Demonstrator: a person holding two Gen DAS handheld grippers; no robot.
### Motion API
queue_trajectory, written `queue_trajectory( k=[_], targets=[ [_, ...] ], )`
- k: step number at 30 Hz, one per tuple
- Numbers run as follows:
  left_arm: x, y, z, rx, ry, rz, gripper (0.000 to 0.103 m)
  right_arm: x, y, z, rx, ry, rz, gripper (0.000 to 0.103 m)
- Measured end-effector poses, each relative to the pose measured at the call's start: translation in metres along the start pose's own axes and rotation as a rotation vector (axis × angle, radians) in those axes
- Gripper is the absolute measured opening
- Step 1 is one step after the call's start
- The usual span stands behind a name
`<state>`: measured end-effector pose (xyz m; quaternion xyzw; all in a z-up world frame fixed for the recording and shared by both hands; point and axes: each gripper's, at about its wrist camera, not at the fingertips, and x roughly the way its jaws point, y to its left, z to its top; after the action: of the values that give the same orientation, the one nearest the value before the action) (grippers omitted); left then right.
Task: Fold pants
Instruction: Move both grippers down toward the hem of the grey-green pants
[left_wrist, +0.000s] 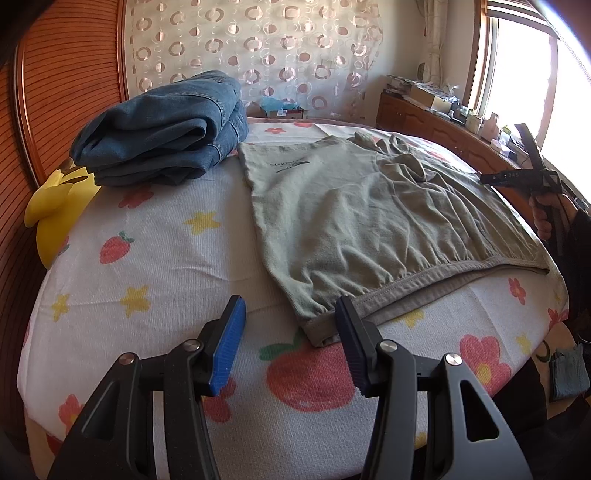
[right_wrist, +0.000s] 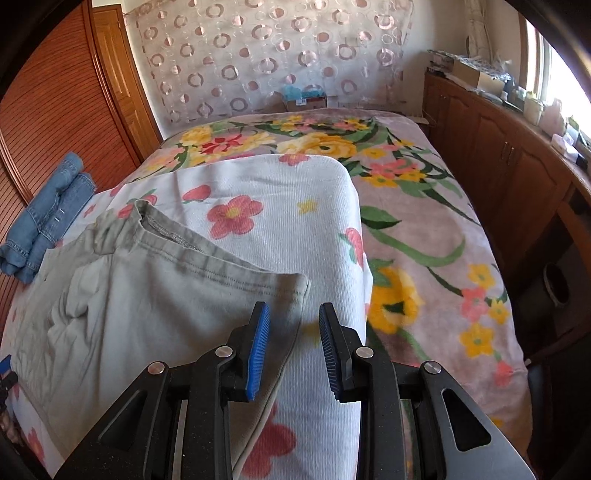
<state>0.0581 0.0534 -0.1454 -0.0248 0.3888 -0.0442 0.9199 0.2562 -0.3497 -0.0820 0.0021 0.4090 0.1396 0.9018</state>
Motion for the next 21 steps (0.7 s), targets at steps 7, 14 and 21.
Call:
queue_trajectory(
  k=[7, 14, 21],
  targets=[
    [0.0, 0.0, 0.0, -0.001, -0.001, -0.001, 0.052, -0.003, -0.001, 0.005, -0.015, -0.002, -0.061, 0.003],
    [0.0, 0.0, 0.0, -0.008, 0.006, 0.0, 0.052, -0.002, 0.006, 0.002, 0.011, -0.025, -0.101, 0.005],
    [-0.001, -0.002, 0.0, -0.017, 0.021, -0.005, 0.052, -0.049, 0.032, -0.03, -0.05, -0.115, -0.067, 0.034]
  ],
)
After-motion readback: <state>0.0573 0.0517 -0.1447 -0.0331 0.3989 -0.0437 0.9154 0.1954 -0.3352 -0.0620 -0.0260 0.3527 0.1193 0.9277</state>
